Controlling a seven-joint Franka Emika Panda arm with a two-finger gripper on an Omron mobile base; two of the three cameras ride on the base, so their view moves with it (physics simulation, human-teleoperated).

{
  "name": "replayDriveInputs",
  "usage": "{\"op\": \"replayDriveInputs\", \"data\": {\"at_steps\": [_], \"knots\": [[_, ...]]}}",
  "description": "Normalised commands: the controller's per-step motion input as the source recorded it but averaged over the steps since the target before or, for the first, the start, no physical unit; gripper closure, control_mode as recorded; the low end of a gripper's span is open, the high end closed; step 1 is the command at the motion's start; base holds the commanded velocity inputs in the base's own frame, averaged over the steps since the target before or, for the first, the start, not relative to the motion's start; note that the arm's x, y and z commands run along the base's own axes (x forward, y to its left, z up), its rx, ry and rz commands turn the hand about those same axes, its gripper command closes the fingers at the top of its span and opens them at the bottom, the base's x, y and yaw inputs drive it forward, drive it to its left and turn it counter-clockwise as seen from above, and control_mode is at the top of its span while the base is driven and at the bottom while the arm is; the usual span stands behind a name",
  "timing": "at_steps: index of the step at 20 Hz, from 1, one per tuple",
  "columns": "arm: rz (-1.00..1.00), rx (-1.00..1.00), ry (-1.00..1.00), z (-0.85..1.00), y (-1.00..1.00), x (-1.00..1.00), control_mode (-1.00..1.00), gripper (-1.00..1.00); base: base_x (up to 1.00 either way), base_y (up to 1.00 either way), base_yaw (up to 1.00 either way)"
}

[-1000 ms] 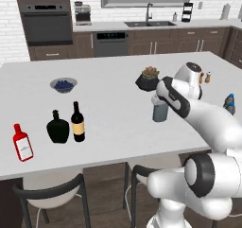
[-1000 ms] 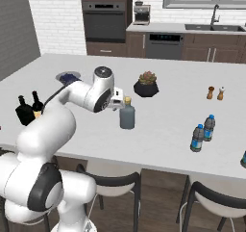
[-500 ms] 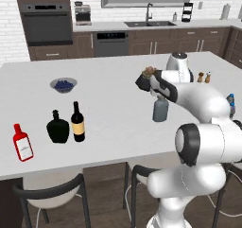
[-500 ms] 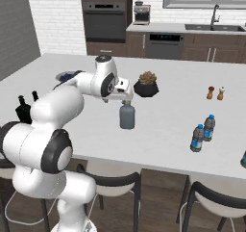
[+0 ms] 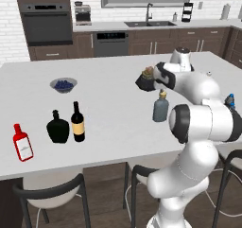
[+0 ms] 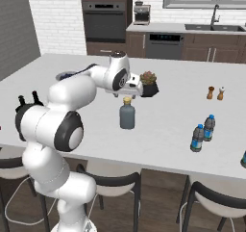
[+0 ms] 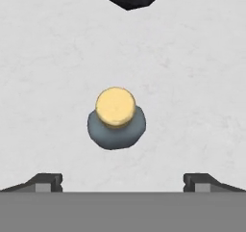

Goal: Move the plastic bottles in the middle to the plastics group, and the glass bottles in the middle to the glass group.

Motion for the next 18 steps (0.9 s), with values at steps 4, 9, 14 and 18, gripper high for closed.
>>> {"op": "replayDriveInputs", "data": {"at_steps": [4, 9, 14, 18], "knots": [[0.0, 0.0, 0.01, -0.13, -0.08, 0.32, -1.0, -1.0, 0.0, 0.0, 0.0], [0.0, 0.0, 0.03, -0.02, 0.08, 0.22, -1.0, -1.0, 0.0, 0.0, 0.0], [0.0, 0.0, 0.07, -0.15, 0.02, 0.19, -1.0, -1.0, 0.0, 0.0, 0.0], [0.0, 0.0, 0.08, -0.23, 0.0, 0.23, -1.0, -1.0, 0.0, 0.0, 0.0]]}}
